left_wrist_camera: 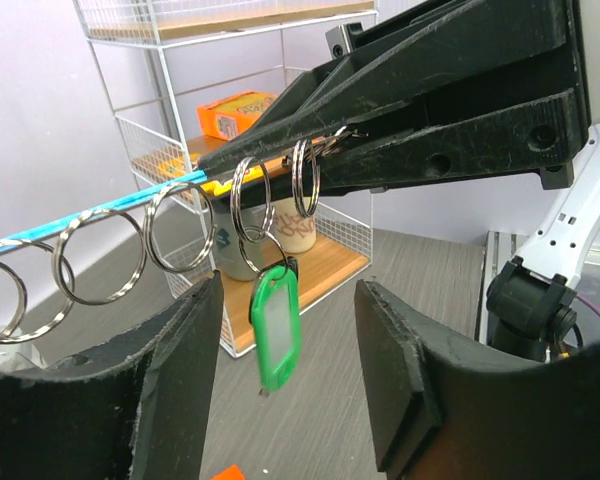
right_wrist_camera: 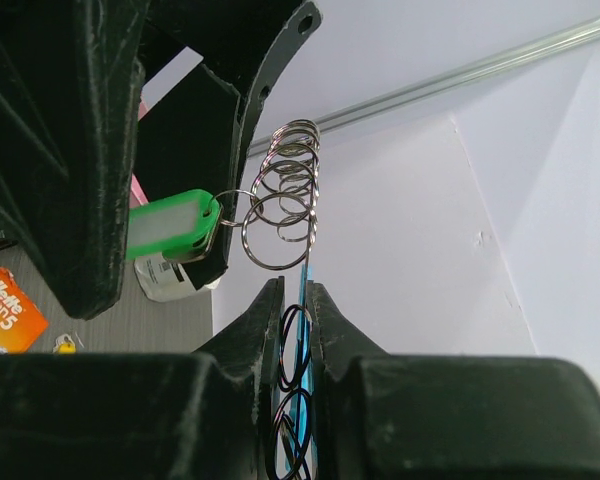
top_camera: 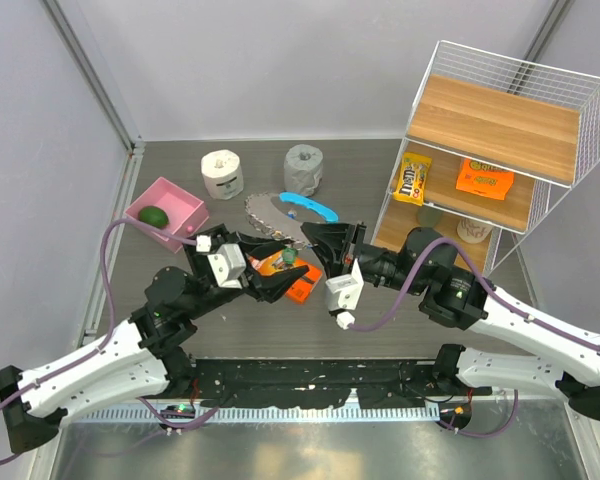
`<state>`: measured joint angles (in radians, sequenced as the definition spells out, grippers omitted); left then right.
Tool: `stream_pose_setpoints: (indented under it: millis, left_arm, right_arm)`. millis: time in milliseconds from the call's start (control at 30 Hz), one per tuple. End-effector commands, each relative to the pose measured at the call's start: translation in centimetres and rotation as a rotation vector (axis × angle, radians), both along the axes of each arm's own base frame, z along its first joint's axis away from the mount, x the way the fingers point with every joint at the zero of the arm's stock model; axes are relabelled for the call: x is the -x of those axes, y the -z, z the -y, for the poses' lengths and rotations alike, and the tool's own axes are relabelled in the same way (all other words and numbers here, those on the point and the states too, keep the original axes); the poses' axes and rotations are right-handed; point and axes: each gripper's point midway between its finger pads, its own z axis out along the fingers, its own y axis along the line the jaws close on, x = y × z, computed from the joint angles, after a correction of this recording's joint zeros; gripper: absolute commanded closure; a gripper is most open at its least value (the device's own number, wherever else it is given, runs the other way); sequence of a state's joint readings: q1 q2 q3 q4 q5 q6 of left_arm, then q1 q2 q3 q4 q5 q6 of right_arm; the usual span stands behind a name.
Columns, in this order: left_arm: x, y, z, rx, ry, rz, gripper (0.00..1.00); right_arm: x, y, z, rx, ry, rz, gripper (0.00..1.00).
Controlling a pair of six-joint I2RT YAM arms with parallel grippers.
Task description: Remove the keys from the keyring
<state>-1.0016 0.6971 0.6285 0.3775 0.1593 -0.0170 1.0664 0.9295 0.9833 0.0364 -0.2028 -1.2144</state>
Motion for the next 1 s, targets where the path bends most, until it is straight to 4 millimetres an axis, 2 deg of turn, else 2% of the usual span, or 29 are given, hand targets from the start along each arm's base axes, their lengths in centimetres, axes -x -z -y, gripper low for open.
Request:
stream_pose_setpoints:
  millis: [0, 233, 400, 433, 567, 600, 633, 667, 767, 833, 967]
  left_arm:
    - [1.0, -4.1, -1.0, 0.095, 0.013, 0.078, 0.43]
    - [1.0, -3.8, -1.4, 0.089, -0.001, 0.071, 0.63]
    - [0.8, -3.6, -1.6, 0.072, -0.012, 0.055, 0.96]
    - [0.7, -3.3, -1.7, 0.055, -0.022, 0.040, 1.00]
    - [0.1, -1.8, -2.6, -0.048, -0.073, -0.052, 1.00]
    - [0.2, -1.4, -2.7, -0.078, -0.071, -0.079, 1.00]
    - [0.5, -2.0, -2.9, -0.079, -0.065, -0.093, 1.00]
    - [0.7, -0.9, -2.9, -0.123, -0.055, -0.141, 1.00]
    - [1.3, 0.1, -2.7, -0.203, -0.026, -0.230, 1.00]
    - [1.5, 0.7, -2.9, -0.270, -0.029, -0.288, 1.00]
    - [1.8, 2.3, -2.9, -0.451, -0.026, -0.398, 1.00]
  right_arm:
    - [0.7, -3.1, 0.6, -0.087, -0.008, 0.067, 0.95]
    - [0.7, -2.8, 0.7, -0.080, -0.003, 0.060, 0.95]
    - [0.5, -2.2, 0.9, -0.080, 0.013, 0.031, 0.95]
    - [0.3, -1.9, 1.2, -0.080, 0.031, 0.008, 0.95]
    - [-0.3, 0.4, 2.3, -0.094, 0.087, -0.117, 0.95]
    - [-0.3, 1.4, 2.4, -0.092, 0.092, -0.140, 0.95]
    - [-0.4, 2.3, 2.5, -0.101, 0.099, -0.184, 0.95]
    - [-0.3, 3.8, 2.5, -0.094, 0.100, -0.211, 0.95]
    - [-0.5, 6.3, 2.8, -0.125, 0.120, -0.317, 0.95]
    - [-0.5, 8.9, 3.0, -0.107, 0.136, -0.384, 0.95]
    - [0.3, 11.6, 3.1, -0.101, 0.121, -0.493, 0.95]
